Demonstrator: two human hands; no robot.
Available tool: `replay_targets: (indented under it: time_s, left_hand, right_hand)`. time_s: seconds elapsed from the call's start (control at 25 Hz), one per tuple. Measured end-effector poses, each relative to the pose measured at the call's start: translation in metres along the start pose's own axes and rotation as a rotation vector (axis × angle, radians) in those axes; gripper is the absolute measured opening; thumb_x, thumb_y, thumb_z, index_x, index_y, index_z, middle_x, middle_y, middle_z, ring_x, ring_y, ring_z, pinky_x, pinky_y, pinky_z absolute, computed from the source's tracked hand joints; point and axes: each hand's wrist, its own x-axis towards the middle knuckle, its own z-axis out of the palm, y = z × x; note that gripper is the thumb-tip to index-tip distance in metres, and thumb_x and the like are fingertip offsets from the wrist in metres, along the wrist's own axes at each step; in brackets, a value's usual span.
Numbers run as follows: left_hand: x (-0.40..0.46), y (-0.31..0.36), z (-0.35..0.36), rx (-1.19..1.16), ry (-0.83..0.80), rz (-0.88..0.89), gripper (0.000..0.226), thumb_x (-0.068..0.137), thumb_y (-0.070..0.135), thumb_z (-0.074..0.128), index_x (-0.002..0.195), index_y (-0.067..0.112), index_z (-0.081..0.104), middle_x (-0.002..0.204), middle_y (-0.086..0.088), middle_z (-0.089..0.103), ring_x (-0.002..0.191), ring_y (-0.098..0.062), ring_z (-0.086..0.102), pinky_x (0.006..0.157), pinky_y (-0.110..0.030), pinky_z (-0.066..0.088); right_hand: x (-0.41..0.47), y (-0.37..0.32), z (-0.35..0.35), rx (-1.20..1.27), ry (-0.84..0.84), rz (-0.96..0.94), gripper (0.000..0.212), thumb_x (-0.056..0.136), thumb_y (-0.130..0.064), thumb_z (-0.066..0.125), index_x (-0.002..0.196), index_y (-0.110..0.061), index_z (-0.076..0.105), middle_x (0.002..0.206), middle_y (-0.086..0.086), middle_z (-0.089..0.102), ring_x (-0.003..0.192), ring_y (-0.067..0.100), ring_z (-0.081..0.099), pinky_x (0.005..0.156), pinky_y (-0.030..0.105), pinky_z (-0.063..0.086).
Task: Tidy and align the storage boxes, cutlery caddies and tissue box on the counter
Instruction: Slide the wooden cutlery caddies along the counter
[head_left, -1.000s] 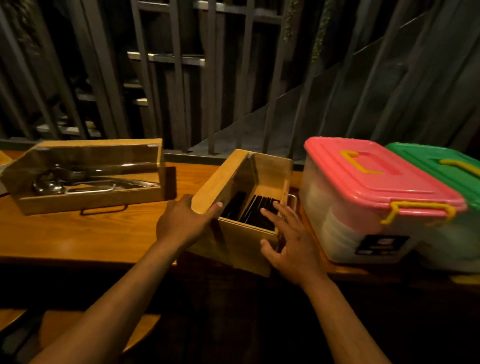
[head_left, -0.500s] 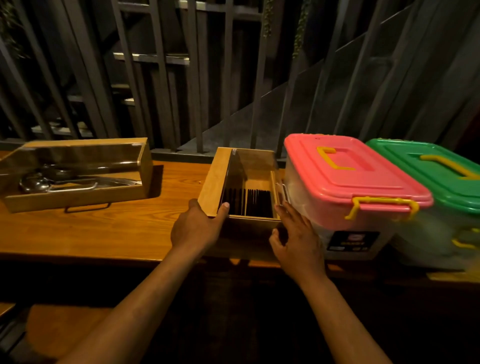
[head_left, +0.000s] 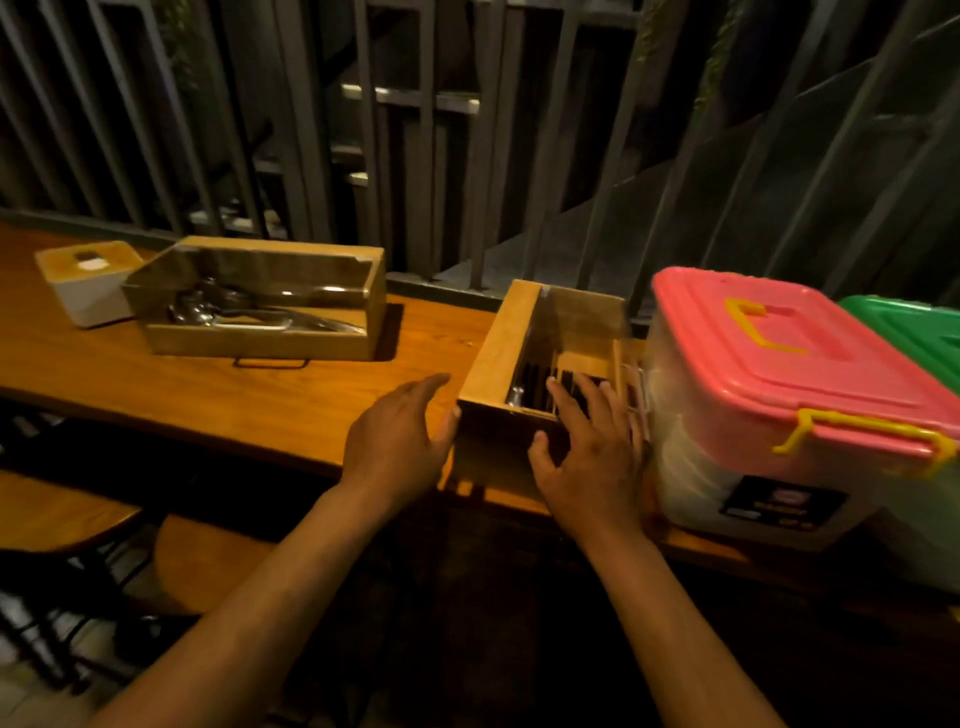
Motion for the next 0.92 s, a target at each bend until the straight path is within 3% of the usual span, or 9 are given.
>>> replay_targets:
  time_s: [0.2,0.56,0.92]
  left_hand:
    - [0.021,-0.08,-0.041,0.135,0.063,0.125,0.051,0.091,0.048,0.05,0.138,0.029,0.046,0.136,-0.002,0.055,0.129,-0.021,0.045,0.098,-0.042,0.046]
    - [0.075,-0.297,-0.096,0.304,-0.048,-0.019,0.056,0.089,0.053,0.048,0.14,0.03,0.042,0.142,-0.005,0.049,0.136,-0.027,0.036,0.109,-0.049,0.035]
    - [0.168,-0.389,-0.102,0.376,-0.131,-0.159,0.064,0.093,0.06,0.04,0.149,0.032,0.027,0.158,-0.016,0.021,0.146,-0.037,0.012,0.117,-0.055,0.018]
  right_hand:
    - [0.026,-0.084,0.043,0.027,-0.023,-0.1,0.057,0.087,-0.041,0.055,0.141,-0.034,0.04,0.154,-0.002,0.034,0.146,0.022,0.019,0.117,0.054,0.012]
    - [0.066,-0.243,0.174,0.112,-0.185,0.027,0.059,0.087,-0.041,0.057,0.143,-0.039,0.036,0.158,-0.001,0.026,0.147,0.024,0.015,0.118,0.052,0.015]
    - [0.143,-0.325,0.256,0.005,-0.319,-0.147,0.076,0.085,-0.04,0.062,0.149,-0.036,0.022,0.161,0.004,0.013,0.148,0.03,0.008,0.116,0.052,0.015]
